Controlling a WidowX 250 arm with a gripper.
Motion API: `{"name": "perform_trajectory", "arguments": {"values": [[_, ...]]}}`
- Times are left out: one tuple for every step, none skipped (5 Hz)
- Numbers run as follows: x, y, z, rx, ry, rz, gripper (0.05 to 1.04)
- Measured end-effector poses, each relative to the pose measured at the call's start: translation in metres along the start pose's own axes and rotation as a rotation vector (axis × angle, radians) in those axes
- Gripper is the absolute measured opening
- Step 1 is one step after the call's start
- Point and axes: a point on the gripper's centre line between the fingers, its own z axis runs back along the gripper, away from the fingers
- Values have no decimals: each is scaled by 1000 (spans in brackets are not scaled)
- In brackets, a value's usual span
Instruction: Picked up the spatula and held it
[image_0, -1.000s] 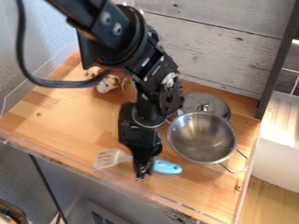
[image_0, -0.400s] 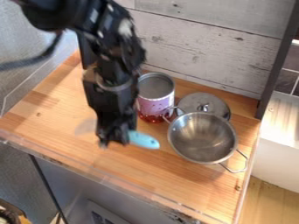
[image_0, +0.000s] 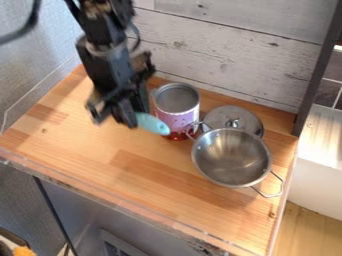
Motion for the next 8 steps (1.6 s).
{"name": "perform_trajectory", "arguments": {"values": [[13,-17,11,-19,43,-130,269],[30,-37,12,-33,80,-230,269],[40,-52,13,-82,132,-314,269],[43,-58,0,-77,169,-359,269],[44,-58,-14,-62,190,-373,269],[48,-59,-28,-29,224,-383,269],[55,-58,-32,-20,225,-356,269],[57,-55,-41,-2,239,-340,269]]}}
